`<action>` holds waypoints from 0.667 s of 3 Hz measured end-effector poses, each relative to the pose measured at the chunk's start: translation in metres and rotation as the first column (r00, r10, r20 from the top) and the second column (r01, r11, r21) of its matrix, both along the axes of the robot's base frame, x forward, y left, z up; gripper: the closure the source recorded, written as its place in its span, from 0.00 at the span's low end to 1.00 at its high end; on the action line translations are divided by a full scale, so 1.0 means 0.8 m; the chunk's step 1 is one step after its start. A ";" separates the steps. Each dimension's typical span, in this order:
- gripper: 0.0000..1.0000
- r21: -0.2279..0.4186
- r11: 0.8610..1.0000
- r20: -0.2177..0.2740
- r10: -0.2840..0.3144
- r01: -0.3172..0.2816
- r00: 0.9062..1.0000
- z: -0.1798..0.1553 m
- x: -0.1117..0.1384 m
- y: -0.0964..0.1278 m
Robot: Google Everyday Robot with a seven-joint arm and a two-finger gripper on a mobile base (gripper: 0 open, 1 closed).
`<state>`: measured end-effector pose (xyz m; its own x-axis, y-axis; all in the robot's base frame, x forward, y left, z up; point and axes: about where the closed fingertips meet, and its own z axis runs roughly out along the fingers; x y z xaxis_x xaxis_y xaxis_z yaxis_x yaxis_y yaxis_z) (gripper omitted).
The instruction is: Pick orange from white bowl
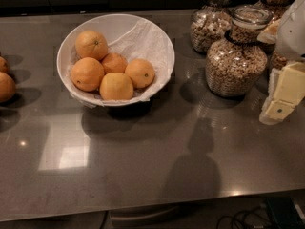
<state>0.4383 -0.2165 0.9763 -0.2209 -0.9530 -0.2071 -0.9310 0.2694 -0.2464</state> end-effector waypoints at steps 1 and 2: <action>0.00 0.004 1.000 0.008 0.009 -0.009 1.000 0.000 0.003 0.004; 0.00 0.050 0.998 0.043 0.041 -0.043 0.998 -0.009 0.029 0.036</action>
Offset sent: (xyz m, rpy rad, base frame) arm 0.0579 0.0678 -0.0235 0.1281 -0.0795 0.0956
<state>0.4615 -0.1880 0.9692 -0.1709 -0.9493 -0.2637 -0.9311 0.2432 -0.2720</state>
